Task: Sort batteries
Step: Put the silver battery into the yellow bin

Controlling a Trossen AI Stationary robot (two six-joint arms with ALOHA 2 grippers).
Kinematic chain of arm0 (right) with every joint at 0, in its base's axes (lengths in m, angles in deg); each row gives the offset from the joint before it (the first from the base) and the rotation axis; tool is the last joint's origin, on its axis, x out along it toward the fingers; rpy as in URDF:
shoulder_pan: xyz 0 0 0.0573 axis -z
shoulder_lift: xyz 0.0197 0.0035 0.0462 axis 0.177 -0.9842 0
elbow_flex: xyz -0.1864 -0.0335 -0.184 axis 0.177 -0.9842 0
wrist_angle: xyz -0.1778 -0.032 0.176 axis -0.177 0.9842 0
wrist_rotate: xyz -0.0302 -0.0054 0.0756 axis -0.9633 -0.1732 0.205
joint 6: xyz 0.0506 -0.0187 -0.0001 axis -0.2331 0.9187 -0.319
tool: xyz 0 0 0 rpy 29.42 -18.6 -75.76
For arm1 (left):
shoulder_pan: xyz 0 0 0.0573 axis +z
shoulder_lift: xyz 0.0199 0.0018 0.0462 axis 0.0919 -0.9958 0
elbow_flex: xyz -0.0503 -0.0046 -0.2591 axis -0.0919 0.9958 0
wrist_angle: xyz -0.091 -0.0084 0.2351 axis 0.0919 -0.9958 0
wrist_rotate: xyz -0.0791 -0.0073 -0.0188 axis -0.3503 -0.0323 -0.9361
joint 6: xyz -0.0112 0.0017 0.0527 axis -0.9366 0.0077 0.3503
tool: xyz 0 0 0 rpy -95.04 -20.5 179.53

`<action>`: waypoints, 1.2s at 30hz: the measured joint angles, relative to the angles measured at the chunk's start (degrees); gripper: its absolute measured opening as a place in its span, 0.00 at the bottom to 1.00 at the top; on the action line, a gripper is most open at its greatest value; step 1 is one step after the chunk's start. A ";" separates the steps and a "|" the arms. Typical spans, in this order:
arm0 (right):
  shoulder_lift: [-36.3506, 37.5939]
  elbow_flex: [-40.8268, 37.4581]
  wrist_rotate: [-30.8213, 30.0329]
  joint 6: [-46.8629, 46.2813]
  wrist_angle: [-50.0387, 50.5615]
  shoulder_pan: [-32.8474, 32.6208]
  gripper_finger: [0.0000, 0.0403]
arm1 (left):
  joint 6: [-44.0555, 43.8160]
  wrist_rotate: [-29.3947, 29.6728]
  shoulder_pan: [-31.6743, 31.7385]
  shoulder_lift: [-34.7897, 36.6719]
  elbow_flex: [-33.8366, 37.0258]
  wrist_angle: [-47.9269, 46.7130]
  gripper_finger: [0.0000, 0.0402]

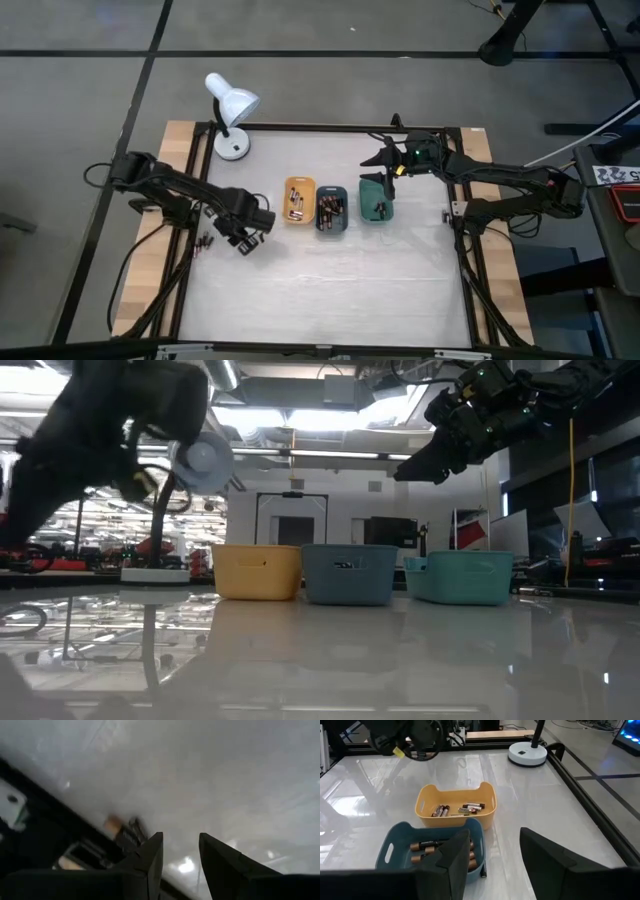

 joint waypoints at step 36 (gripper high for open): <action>-0.24 0.00 0.01 0.26 0.26 -0.02 0.43 | -2.73 -9.12 -3.11 0.80 18.51 13.68 0.24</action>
